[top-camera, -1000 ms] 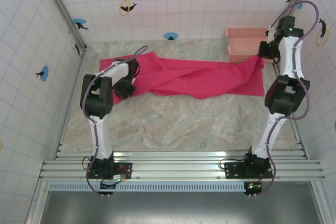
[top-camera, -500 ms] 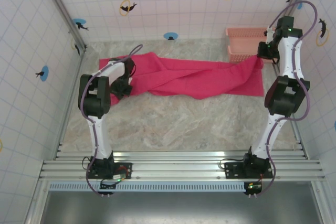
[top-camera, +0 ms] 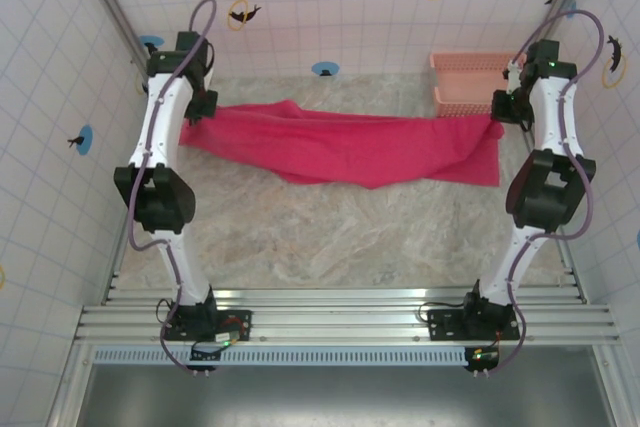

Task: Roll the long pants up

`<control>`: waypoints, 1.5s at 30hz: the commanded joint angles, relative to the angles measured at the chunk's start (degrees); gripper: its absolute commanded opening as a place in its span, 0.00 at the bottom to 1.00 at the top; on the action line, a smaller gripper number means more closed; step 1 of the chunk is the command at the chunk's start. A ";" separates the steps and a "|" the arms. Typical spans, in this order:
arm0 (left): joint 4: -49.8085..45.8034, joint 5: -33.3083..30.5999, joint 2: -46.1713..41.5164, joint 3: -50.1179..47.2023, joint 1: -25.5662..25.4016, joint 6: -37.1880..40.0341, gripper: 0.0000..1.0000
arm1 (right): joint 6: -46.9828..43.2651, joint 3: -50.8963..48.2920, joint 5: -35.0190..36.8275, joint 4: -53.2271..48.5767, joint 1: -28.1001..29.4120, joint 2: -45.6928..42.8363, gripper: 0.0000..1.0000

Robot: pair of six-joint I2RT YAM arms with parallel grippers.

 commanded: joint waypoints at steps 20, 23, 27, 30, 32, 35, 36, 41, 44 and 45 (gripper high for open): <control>26.84 5.66 31.33 21.75 7.00 -23.28 0.19 | 9.11 6.47 4.67 -6.48 3.04 1.14 0.03; 30.11 8.15 34.35 22.90 7.64 -26.93 0.64 | 9.45 7.02 5.44 -6.77 4.88 1.84 0.03; 31.75 10.00 36.52 23.30 7.84 -27.76 0.97 | 9.46 10.94 4.51 -10.25 5.91 3.98 0.03; 31.85 9.65 35.28 22.88 7.70 -25.20 0.97 | 9.10 13.91 3.67 -12.60 6.61 4.49 0.03; 31.04 9.56 33.07 21.64 7.54 -22.99 0.97 | 9.18 16.41 2.78 -15.07 7.09 4.67 0.03; 29.58 8.95 28.74 17.51 7.13 -19.78 0.97 | 10.69 21.58 0.70 -21.29 7.93 5.60 0.00; 29.25 8.57 27.44 16.11 6.97 -18.81 0.97 | 11.51 23.57 0.16 -23.50 8.30 5.86 0.00; 24.96 9.57 27.15 18.40 6.98 -14.91 0.97 | 17.59 23.57 -6.22 -26.85 10.39 2.22 0.00; 24.22 9.62 26.77 19.00 6.97 -13.11 0.97 | 21.56 18.38 -9.21 -26.53 11.57 -2.31 0.00; 24.13 9.73 26.59 18.97 6.96 -12.76 0.97 | 23.03 16.28 -10.43 -25.98 11.80 -4.01 0.00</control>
